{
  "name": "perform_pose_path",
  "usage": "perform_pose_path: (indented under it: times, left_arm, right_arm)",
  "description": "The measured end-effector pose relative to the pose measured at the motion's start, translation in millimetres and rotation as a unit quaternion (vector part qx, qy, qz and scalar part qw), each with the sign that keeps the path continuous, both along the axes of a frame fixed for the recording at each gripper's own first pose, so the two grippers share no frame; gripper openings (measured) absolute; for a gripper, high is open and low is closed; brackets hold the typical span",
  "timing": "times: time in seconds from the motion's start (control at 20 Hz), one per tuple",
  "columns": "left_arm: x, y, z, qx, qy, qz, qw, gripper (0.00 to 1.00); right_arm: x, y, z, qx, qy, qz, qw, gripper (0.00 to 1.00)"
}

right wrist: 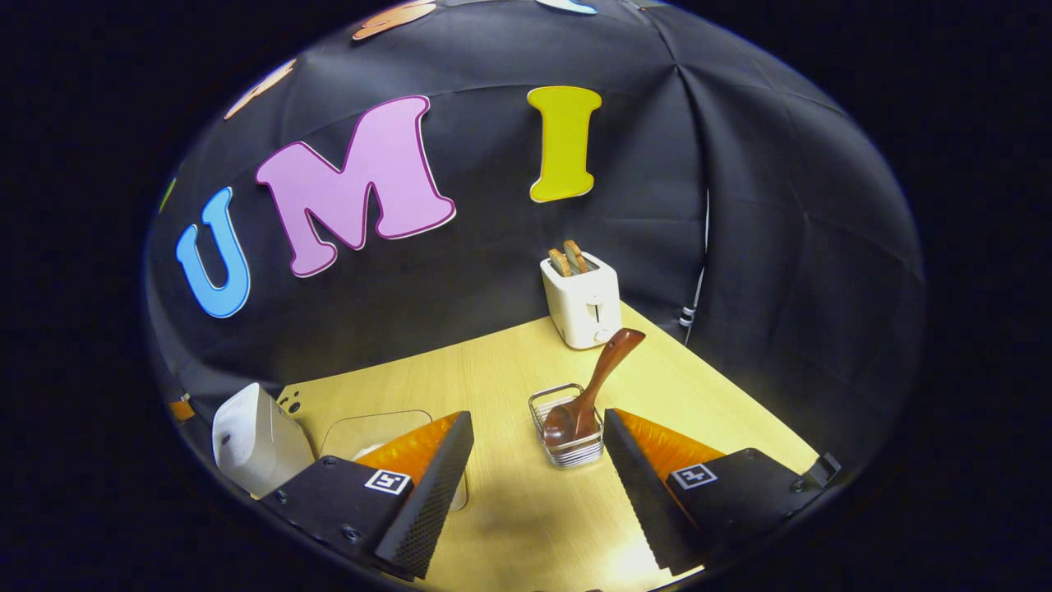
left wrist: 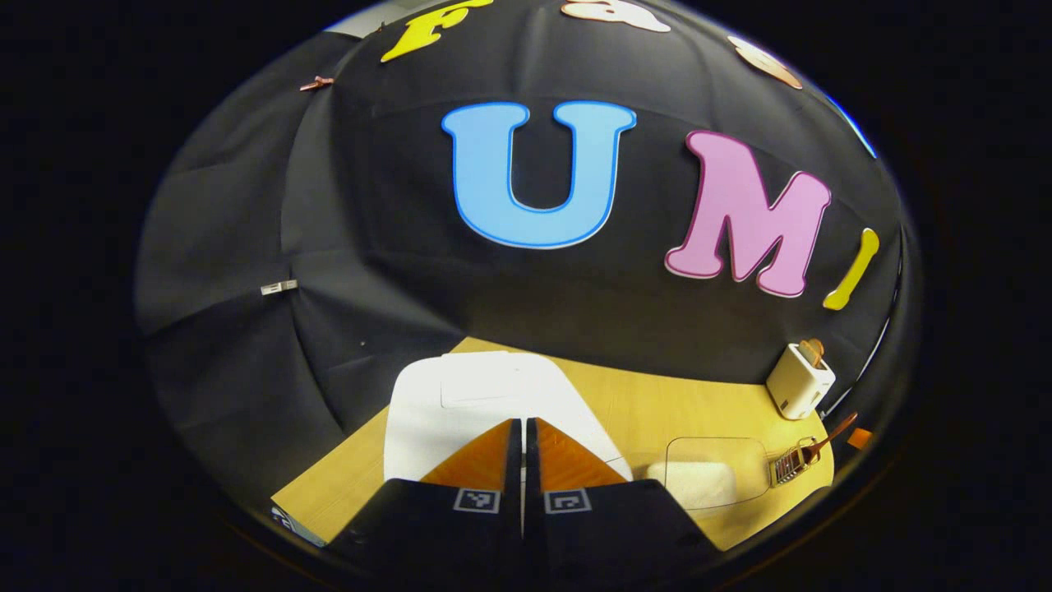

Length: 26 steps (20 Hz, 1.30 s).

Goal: Close the left gripper, press the button to open the rice cooker; take a wooden spoon from the chopstick holder with the right hand, scoop a spoonful of rice and pour it into the rice cooker, then put the wooden spoon back into the chopstick holder.

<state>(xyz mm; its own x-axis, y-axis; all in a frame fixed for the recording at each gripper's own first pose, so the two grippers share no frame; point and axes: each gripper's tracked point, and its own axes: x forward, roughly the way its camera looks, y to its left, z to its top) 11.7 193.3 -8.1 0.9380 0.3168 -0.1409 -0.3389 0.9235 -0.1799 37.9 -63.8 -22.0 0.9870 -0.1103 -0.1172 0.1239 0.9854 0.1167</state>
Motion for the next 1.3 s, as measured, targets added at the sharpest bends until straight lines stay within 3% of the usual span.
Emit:
perform_pose_path:
  times: [0.3, 0.55, 0.95, 1.3]
  left_arm:
    - [29, -1, -30, -0.031, 0.056, -0.031, 0.997, 0.08]
    - [39, 6, -50, -0.048, 0.080, -0.024, 0.995, 0.05]
    - [37, 6, -61, -0.081, 0.099, -0.019, 0.992, 0.06]
    - [36, 9, -59, -0.151, 0.094, -0.039, 0.983, 0.06]
  right_arm:
    - [-10, -2, -17, 0.007, 0.014, -0.011, 1.000, 0.98]
    - [-17, -9, -25, 0.005, 0.024, -0.019, 1.000, 0.98]
    - [-15, -16, -33, 0.013, 0.032, -0.025, 0.999, 0.99]
    - [-14, -10, -47, 0.017, 0.047, -0.012, 0.999, 0.99]
